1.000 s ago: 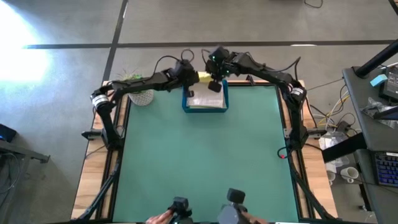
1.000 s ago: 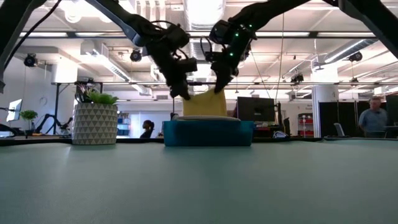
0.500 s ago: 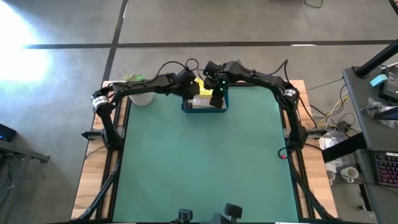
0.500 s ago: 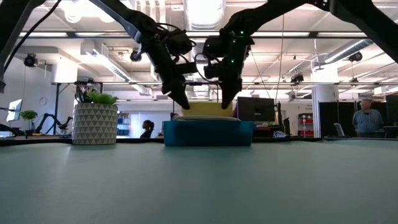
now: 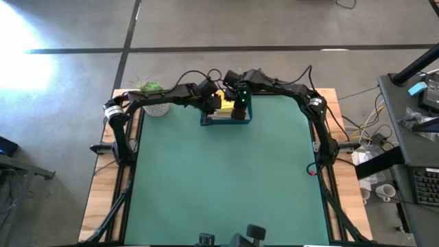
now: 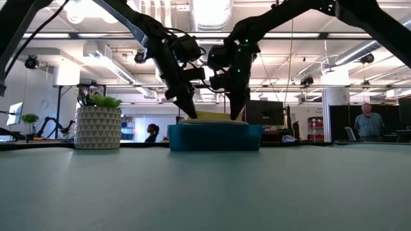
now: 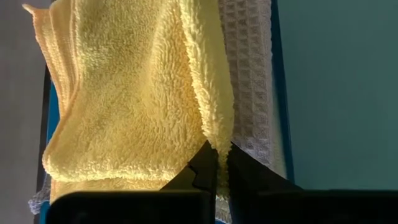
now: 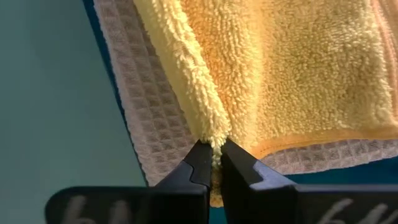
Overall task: Fold microfiber towels
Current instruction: Put the folded yellow microfiber towel into the blue bin, then return to Home Position
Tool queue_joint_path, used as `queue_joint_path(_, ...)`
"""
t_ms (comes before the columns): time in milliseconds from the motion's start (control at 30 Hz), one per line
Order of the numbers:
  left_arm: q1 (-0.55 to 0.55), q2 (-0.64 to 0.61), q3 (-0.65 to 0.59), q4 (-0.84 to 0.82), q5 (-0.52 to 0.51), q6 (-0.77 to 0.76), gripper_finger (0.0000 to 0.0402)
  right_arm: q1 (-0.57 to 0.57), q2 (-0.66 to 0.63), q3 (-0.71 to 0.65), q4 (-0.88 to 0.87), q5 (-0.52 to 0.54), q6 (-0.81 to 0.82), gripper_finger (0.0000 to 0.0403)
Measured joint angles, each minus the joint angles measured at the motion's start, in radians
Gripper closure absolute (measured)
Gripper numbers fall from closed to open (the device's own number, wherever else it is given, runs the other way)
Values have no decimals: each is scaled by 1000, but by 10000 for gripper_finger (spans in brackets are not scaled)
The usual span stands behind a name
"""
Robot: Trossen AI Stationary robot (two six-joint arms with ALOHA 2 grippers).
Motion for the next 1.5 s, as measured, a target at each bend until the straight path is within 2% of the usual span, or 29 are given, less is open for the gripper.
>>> queue_joint_path(133,0,-5,0,2,-1,1,382,7,0,0,-7,-7,0,380)
queue_joint_path(400,-1,-24,0,-8,-2,0,292,13,-11,0,-22,0,4,298)
queue_joint_path(533,-7,-57,0,-50,-7,0,256,14,-50,0,-88,-1,21,268)
queue_joint_path(667,-19,-120,1,-109,-21,-1,239,14,-121,0,-115,-5,59,255)
queue_joint_path(933,-37,-298,-36,-183,-18,-201,238,43,-264,-1,-54,-25,197,260)
queue_joint_path(1200,-81,-549,-299,-76,-16,-277,242,169,-344,-66,93,-34,223,271)
queue_joint_path(1333,-113,-686,-435,-42,-15,-346,276,235,-360,-120,180,-33,228,273)
queue_joint_path(1500,-170,-869,-578,-39,-12,-385,347,292,-361,-147,246,-33,264,269)
